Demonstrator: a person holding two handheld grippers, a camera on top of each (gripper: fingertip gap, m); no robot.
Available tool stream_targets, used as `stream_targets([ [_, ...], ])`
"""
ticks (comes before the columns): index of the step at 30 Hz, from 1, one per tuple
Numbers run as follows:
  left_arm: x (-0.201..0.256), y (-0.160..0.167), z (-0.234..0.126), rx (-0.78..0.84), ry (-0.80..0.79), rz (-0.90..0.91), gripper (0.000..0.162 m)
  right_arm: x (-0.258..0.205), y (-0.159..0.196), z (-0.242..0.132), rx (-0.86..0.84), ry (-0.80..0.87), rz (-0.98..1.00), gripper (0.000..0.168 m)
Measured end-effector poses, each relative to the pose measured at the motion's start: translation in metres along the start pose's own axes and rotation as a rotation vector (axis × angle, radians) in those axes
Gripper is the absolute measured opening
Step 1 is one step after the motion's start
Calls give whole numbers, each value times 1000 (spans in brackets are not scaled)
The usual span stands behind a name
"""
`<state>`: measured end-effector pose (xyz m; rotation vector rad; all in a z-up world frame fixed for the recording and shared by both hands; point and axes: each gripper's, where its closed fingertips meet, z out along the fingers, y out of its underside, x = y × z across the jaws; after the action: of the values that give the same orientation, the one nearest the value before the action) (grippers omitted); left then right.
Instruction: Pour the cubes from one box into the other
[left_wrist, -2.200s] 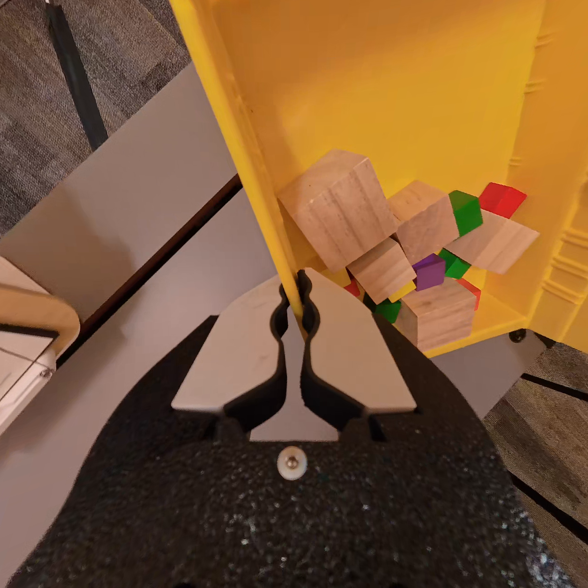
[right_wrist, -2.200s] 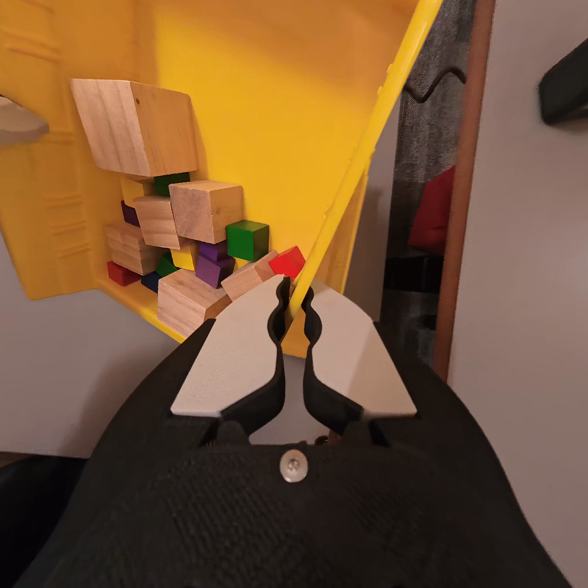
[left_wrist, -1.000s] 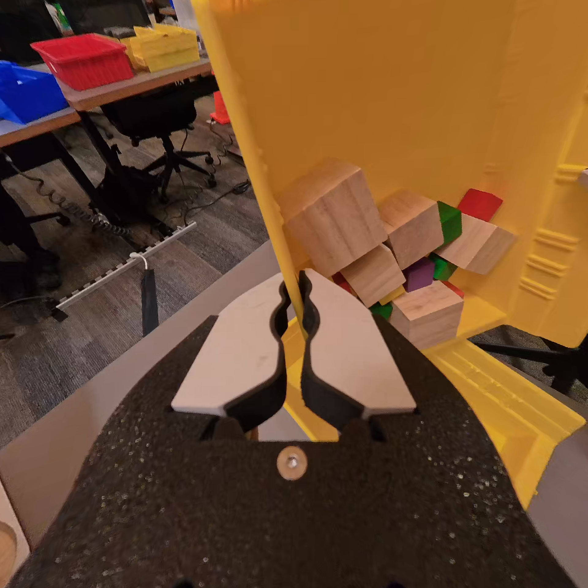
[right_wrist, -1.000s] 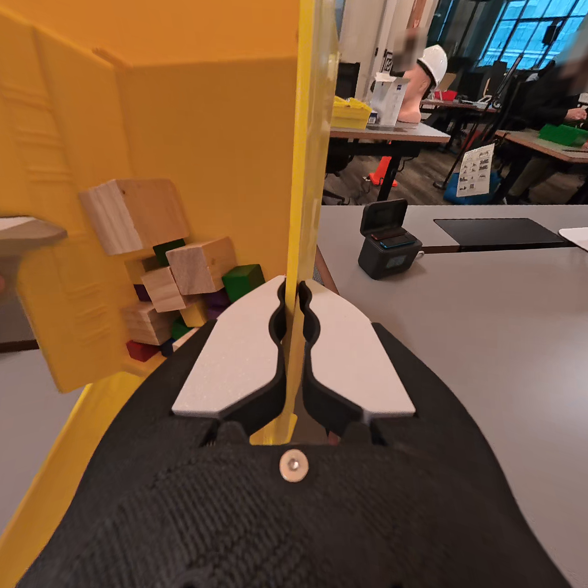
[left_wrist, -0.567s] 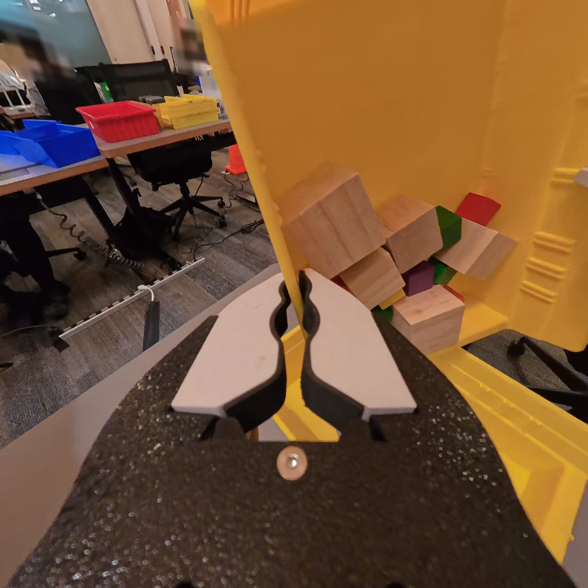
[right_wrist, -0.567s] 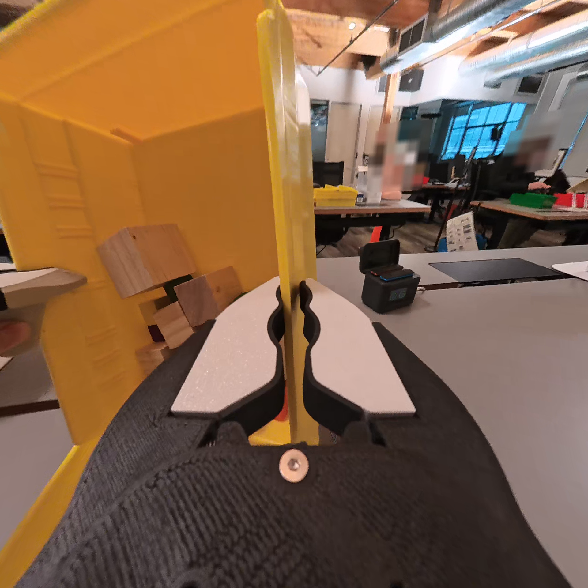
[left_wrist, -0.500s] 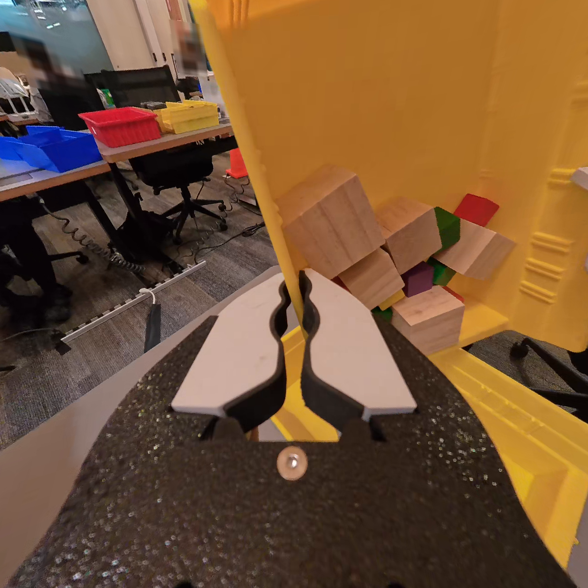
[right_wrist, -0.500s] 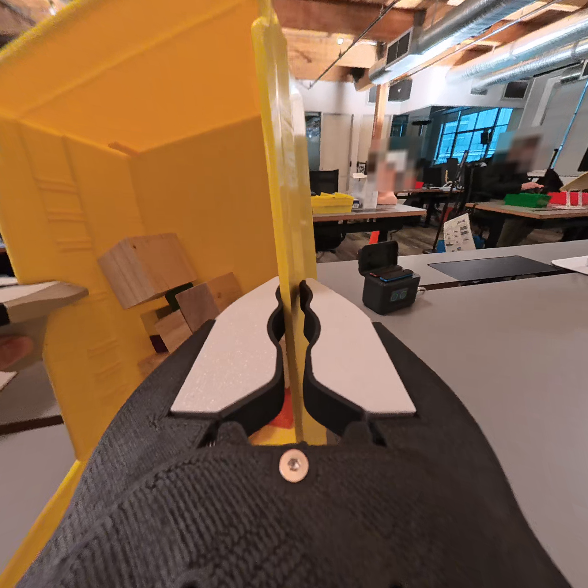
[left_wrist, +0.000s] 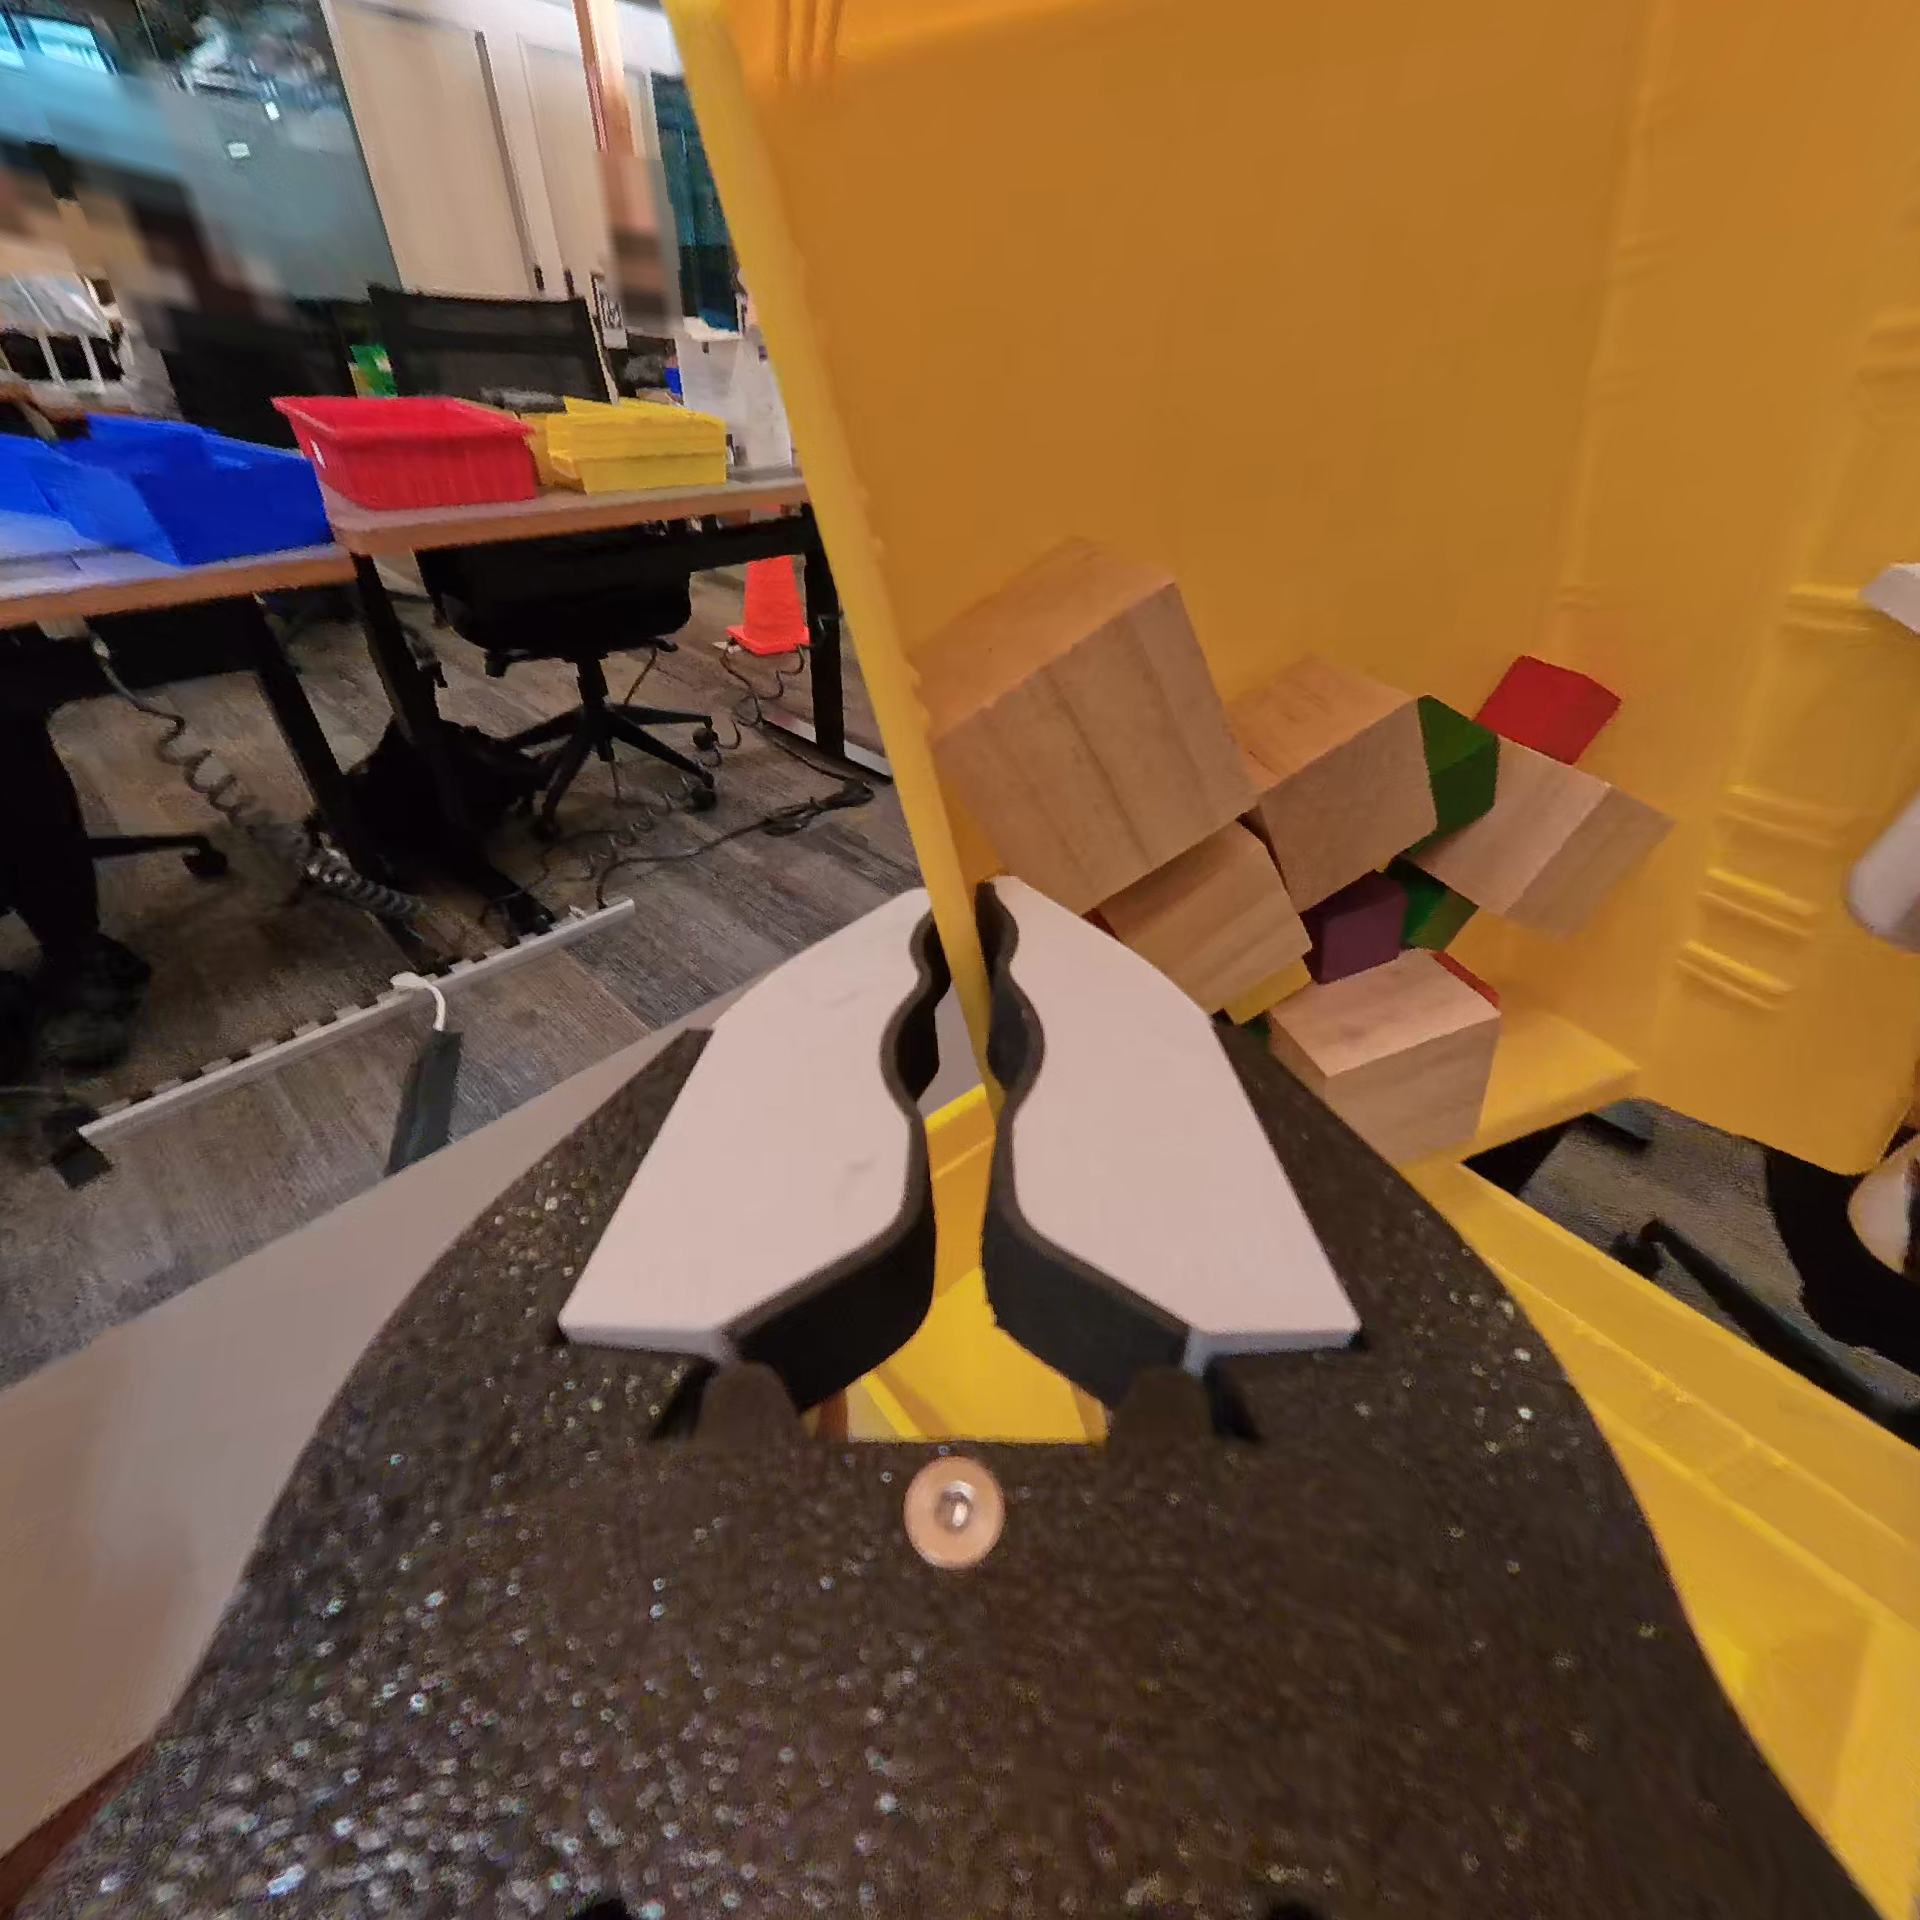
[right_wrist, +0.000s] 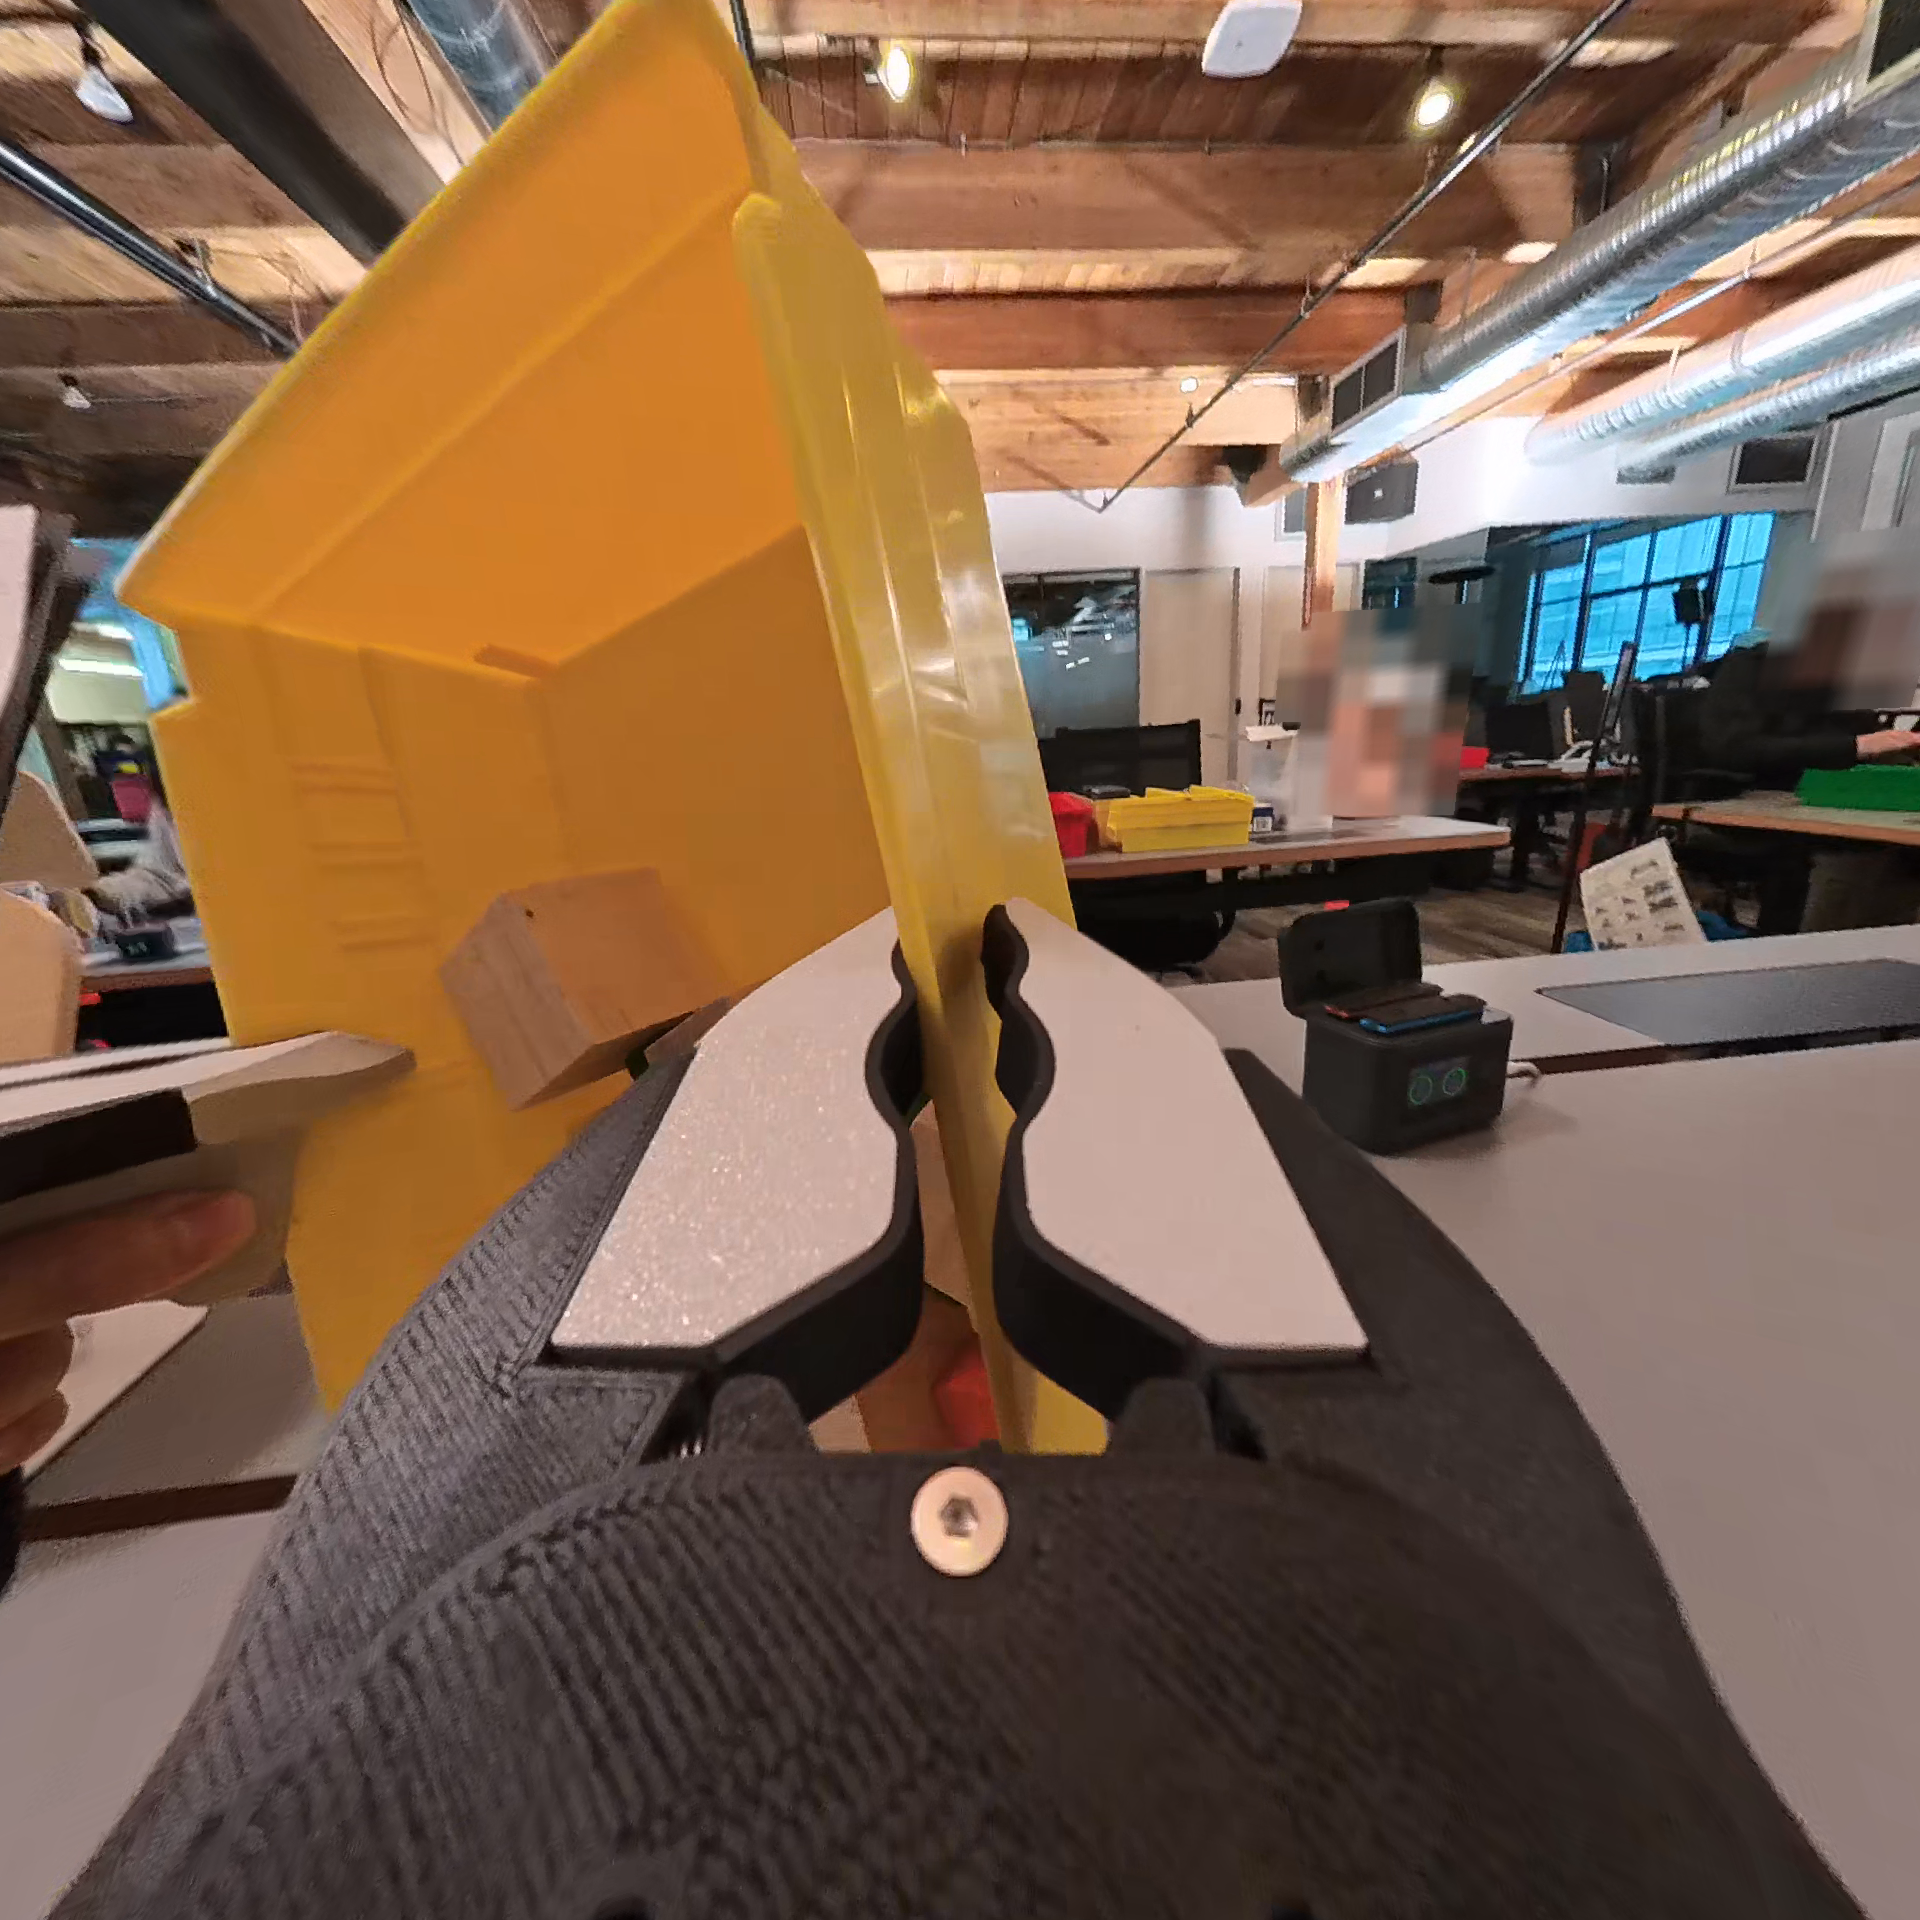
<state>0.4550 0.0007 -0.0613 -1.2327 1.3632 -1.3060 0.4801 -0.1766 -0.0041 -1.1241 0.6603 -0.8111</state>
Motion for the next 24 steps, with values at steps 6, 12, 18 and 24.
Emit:
stream_targets([
  [6, 1, -16, -1, 23, -18, 75, 4, 6, -1, 2, 50, -22, 101, 10],
  [12, 4, -17, 0, 4, -24, 113, 4, 12, 3, 4, 36, -17, 122, 10],
  [18, 1, -32, -2, 29, -64, 162, 3, 15, 11, 8, -37, -39, 127, 8],
  [24, 2, -49, -4, 61, -77, 178, 3, 13, -1, 12, -27, -68, 170, 9],
])
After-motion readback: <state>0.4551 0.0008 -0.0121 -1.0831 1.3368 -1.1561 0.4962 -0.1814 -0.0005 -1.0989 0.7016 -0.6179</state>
